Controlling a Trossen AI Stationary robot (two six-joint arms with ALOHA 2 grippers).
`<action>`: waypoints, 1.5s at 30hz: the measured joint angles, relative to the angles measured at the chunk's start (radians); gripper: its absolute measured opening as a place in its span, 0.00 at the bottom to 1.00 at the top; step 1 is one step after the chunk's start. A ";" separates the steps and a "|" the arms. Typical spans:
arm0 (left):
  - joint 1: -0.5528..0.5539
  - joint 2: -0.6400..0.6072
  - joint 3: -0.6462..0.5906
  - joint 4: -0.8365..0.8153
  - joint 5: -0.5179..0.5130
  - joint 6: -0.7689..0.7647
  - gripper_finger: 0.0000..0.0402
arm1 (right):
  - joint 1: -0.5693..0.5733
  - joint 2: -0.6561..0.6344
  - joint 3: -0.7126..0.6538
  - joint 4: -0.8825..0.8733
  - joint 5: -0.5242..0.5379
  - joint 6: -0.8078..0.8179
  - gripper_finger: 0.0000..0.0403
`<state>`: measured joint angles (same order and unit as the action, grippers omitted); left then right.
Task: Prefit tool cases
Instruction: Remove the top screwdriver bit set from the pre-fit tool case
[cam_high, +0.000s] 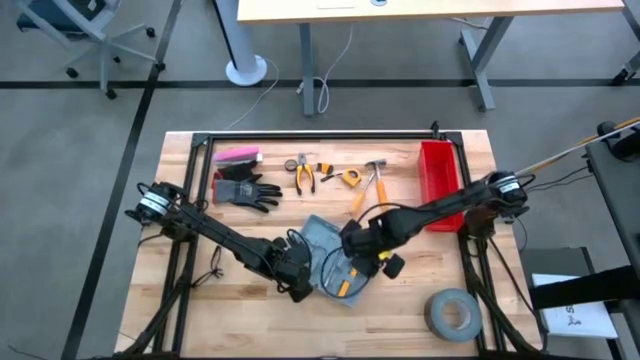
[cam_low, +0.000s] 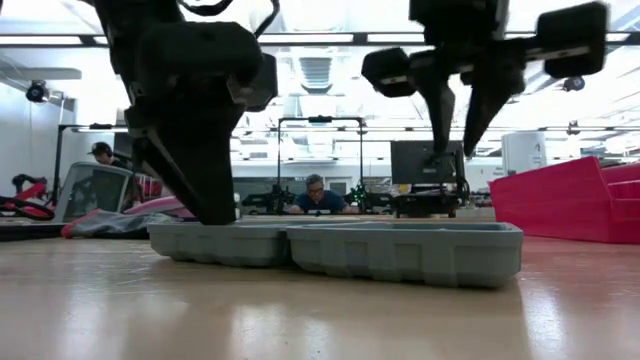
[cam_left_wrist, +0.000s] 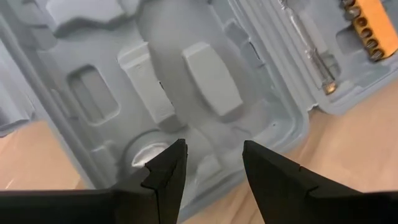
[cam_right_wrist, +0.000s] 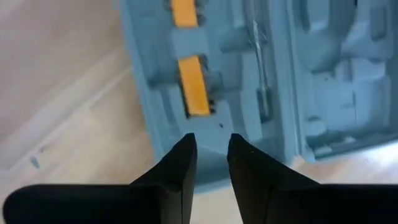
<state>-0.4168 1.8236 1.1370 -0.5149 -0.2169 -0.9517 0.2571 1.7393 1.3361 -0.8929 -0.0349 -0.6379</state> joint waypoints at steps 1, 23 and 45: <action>0.000 0.000 0.000 -0.007 0.000 0.003 0.41 | 0.011 0.000 0.000 0.008 0.000 0.011 0.18; -0.005 0.005 -0.014 0.003 0.017 0.018 0.41 | 0.117 0.080 -0.003 0.215 -0.001 0.061 0.36; -0.019 0.004 -0.036 0.062 0.019 0.000 0.41 | 0.059 0.202 -0.016 0.202 -0.015 0.003 0.38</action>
<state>-0.4355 1.8278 1.1011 -0.4526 -0.1982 -0.9512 0.3158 1.9412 1.3201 -0.6908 -0.0498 -0.6350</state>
